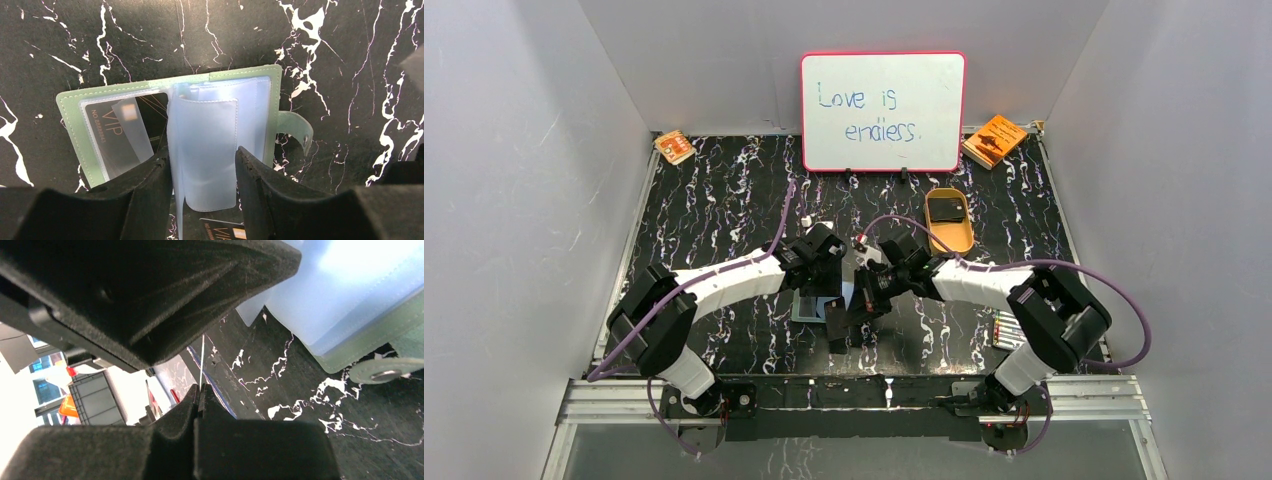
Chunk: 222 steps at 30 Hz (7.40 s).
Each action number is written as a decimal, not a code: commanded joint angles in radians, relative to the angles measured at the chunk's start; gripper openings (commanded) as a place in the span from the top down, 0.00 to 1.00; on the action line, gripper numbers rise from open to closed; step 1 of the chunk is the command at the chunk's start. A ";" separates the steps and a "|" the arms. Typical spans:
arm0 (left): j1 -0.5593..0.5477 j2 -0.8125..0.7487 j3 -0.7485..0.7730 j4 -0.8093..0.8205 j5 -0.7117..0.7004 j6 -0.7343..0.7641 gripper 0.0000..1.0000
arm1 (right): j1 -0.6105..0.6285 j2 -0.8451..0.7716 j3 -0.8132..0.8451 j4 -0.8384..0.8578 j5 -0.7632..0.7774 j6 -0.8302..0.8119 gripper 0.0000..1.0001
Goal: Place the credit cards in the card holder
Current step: Turn over the card slot in the card holder, then insert the credit card into the card holder.
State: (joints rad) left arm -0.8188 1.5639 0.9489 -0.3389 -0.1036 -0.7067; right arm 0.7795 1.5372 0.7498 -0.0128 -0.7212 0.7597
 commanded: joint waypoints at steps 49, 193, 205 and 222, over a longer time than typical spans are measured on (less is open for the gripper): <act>0.003 -0.071 0.013 0.003 0.040 0.011 0.54 | -0.024 -0.090 -0.039 -0.144 0.312 0.014 1.00; 0.202 -0.507 -0.416 0.203 0.037 -0.233 0.50 | -0.055 0.083 0.077 0.194 0.082 -0.095 1.00; 0.251 -0.438 -0.406 0.147 -0.002 -0.224 0.64 | -0.055 0.197 0.088 0.199 0.043 -0.047 1.00; 0.254 -0.391 -0.432 0.119 -0.041 -0.213 0.70 | -0.057 0.243 0.069 0.282 -0.016 0.095 1.00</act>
State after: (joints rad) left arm -0.5713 1.1725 0.5316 -0.2031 -0.1234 -0.9276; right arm 0.7204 1.7756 0.8024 0.2005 -0.6968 0.8055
